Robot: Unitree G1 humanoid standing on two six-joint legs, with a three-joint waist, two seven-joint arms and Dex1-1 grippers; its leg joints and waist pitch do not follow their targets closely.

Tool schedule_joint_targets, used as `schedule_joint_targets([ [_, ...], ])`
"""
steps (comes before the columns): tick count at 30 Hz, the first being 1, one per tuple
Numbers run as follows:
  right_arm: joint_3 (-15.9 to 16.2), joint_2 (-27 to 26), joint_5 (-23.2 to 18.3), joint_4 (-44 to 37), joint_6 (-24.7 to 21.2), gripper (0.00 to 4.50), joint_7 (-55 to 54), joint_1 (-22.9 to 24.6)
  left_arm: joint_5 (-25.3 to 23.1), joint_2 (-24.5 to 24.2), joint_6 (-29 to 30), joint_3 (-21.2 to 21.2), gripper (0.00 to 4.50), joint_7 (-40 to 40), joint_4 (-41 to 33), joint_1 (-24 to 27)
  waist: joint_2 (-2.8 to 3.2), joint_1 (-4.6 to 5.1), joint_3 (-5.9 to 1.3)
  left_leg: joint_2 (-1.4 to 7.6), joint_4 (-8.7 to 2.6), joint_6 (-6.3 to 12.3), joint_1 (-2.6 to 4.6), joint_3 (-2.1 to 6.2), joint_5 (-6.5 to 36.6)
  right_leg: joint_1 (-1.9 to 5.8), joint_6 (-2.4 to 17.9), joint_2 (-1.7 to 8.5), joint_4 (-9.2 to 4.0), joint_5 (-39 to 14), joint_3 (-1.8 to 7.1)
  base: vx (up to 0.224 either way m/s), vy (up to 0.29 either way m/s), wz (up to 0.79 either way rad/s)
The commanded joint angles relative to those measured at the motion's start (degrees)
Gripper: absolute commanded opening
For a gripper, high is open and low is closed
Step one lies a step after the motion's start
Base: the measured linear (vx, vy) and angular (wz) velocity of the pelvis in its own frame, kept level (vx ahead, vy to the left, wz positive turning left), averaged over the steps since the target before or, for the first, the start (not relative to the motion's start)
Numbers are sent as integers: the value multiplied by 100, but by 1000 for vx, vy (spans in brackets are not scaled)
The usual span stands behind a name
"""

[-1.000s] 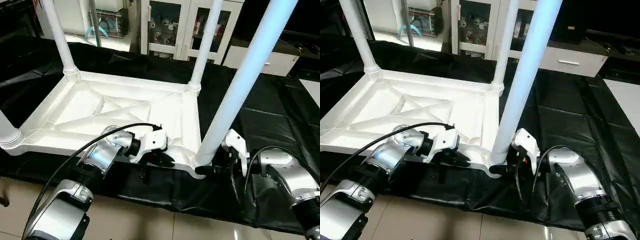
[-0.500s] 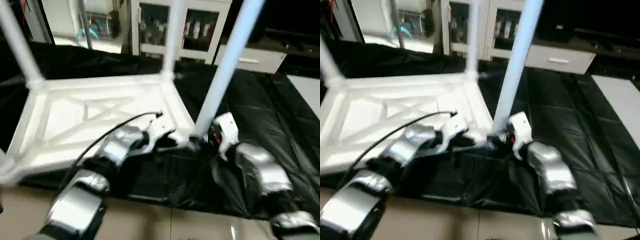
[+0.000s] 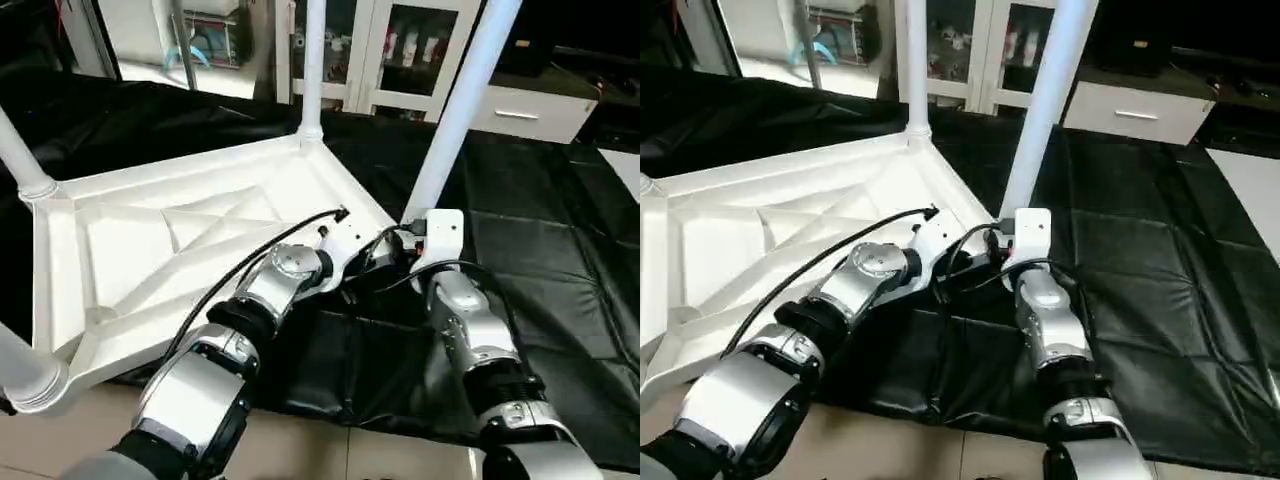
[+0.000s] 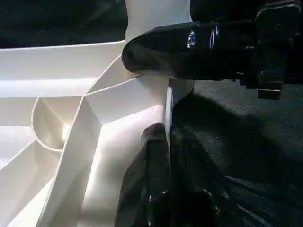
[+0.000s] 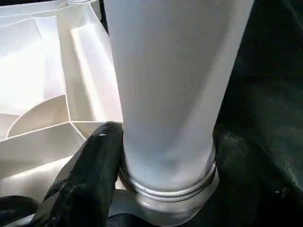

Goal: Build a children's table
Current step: Rotate leg to tighten

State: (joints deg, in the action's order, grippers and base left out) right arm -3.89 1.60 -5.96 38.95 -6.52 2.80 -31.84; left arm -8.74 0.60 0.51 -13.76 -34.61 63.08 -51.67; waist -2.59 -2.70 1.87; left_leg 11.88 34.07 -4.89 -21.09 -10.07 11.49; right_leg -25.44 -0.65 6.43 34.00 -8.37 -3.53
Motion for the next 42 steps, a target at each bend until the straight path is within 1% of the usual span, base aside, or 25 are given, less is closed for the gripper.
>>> schedule_joint_targets([
  [1,271,-196,71,-173,280,263,244,-30,107,28,-249,290,0,554,26,-95,-81,-17,-357,17,-377,588,21,-79,754,439,1408,107,-304,-747,144,0,0,0],
  [2,277,-191,68,-188,300,298,260,-26,107,22,-256,288,0,546,30,-93,-72,-22,-354,19,-383,570,26,-78,780,435,1387,108,-312,-775,144,0,0,0],
  [4,330,-120,104,-296,368,333,324,2,98,-14,-304,269,0,492,10,-66,-52,-19,-360,21,-380,547,28,-76,709,433,1382,99,-293,-631,146,0,0,0],
  [5,362,-71,152,-341,399,339,328,9,97,-30,-345,262,0,468,9,-57,-57,-14,-367,14,-371,559,3,-70,652,450,1388,99,-268,-509,144,0,0,0],
  [6,374,-30,156,-392,404,353,392,13,112,-41,-368,271,0,448,-13,-43,-17,-3,-368,14,-376,556,-5,-61,623,460,1386,102,-258,-440,143,0,0,0],
  [7,380,30,166,-483,405,353,445,22,130,-54,-384,273,0,390,-57,-16,-37,43,-369,11,-369,575,-6,-62,592,471,1388,95,-260,-332,142,0,0,0],
  [8,375,71,166,-542,401,367,482,25,145,-62,-389,276,0,348,-88,2,-27,55,-370,10,-366,596,-2,-63,557,469,1412,92,-251,-280,144,0,0,0],
  [9,336,158,140,-701,332,375,560,51,143,-93,-401,263,0,288,-166,57,-21,45,-375,12,-350,686,27,-75,482,462,1508,89,-242,-145,150,0,0,0],
  [12,289,368,130,-997,101,395,674,152,110,-180,-472,176,0,4,-296,173,-36,34,-370,10,-337,808,18,-82,357,473,1582,89,-229,-25,150,0,0,0],
  [14,334,594,122,-1255,-326,419,875,279,187,-257,-487,123,0,-477,-467,310,-21,21,-347,14,-346,840,25,-87,414,461,1593,87,-257,-215,151,0,0,0],
  [16,404,768,122,-1421,-529,434,1109,386,224,-349,-424,35,0,-854,-604,426,-22,-3,-331,26,-363,757,32,-86,621,464,1531,87,-288,-519,148,0,0,0],
  [17,527,1108,0,-1721,-825,443,1731,586,256,-546,-314,-147,0,-1531,-831,643,-37,-15,-313,35,-382,688,27,-81,802,466,1472,97,-318,-798,148,0,0,0],
  [18,533,1121,-7,-1733,-836,443,1759,594,256,-554,-310,-153,0,-1554,-839,651,-29,-33,-299,58,-396,633,37,-80,952,452,1417,110,-342,-997,157,0,0,0],
  [19,599,1315,-41,-1889,-993,443,2055,693,253,-670,-380,-256,0,-1866,-953,758,-22,-29,-293,57,-404,589,40,-81,1040,440,1398,105,-356,-1109,158,0,0,0],
  [20,672,1496,-76,-1998,-1101,443,2356,768,278,-763,-356,-317,0,-2132,-1063,844,-38,-51,-293,72,-416,513,54,-74,1185,431,1302,108,-369,-1271,162,0,0,0],
  [21,796,1717,-189,-2147,-1269,443,2800,866,301,-863,-326,-388,0,-2412,-1211,939,-38,-51,-293,72,-416,513,54,-74,1185,431,1302,108,-369,-1271,162,0,0,0],
  [22,846,1903,-378,-2298,-1351,443,3229,966,410,-969,-307,-464,0,-2847,-1423,1060,-42,-66,-288,79,-425,509,48,-64,1230,454,1281,108,-365,-1311,159,0,0,0],
  [23,919,2177,-716,-2598,-1405,443,3963,1132,538,-1124,-340,-573,0,-3470,-1731,1221,-35,-77,-276,94,-427,474,41,-70,1269,428,1266,127,-371,-1377,171,0,0,0],
  [24,919,2177,-716,-2598,-1405,443,3963,1132,538,-1124,-340,-573,0,-3470,-1731,1221,-50,-81,-285,92,-433,481,36,-60,1306,447,1247,127,-371,-1407,164,0,0,0],
  [28,1098,2597,-986,-2940,-1131,443,5063,1333,559,-1306,-425,-694,0,-3978,-1931,1313,-51,-118,-289,107,-422,458,48,-71,1241,409,1285,132,-355,-1308,169,0,0,0],
  [30,1195,2785,-978,-2959,-1075,443,5462,1374,522,-1370,-413,-726,0,-4010,-1949,1304,-59,-129,-293,113,-418,457,38,-67,1159,414,1331,137,-329,-1193,169,0,0,0],
  [33,1337,2949,-931,-2946,-1056,443,5736,1389,480,-1429,-377,-736,0,-4005,-2010,1293,-71,-150,-296,107,-415,416,23,-57,1130,425,1272,149,-330,-1300,165,0,0,0],
  [35,1427,3043,-922,-2970,-1046,443,5938,1411,478,-1465,-328,-737,0,-4050,-2081,1308,-81,-158,-303,106,-409,412,19,-56,1070,433,1264,144,-319,-1220,166,0,0,0],
  [39,1554,3092,-799,-2871,-913,443,6092,1421,488,-1500,-259,-758,0,-4188,-2140,1337,-93,-174,-305,102,-397,449,20,-64,948,428,1310,141,-305,-1070,166,0,0,0],
  [42,1616,3037,-659,-2672,-787,443,6025,1362,526,-1525,-212,-763,0,-4291,-2201,1365,-97,-186,-303,104,-403,381,28,-65,992,419,1294,142,-315,-1197,165,0,0,0],
])
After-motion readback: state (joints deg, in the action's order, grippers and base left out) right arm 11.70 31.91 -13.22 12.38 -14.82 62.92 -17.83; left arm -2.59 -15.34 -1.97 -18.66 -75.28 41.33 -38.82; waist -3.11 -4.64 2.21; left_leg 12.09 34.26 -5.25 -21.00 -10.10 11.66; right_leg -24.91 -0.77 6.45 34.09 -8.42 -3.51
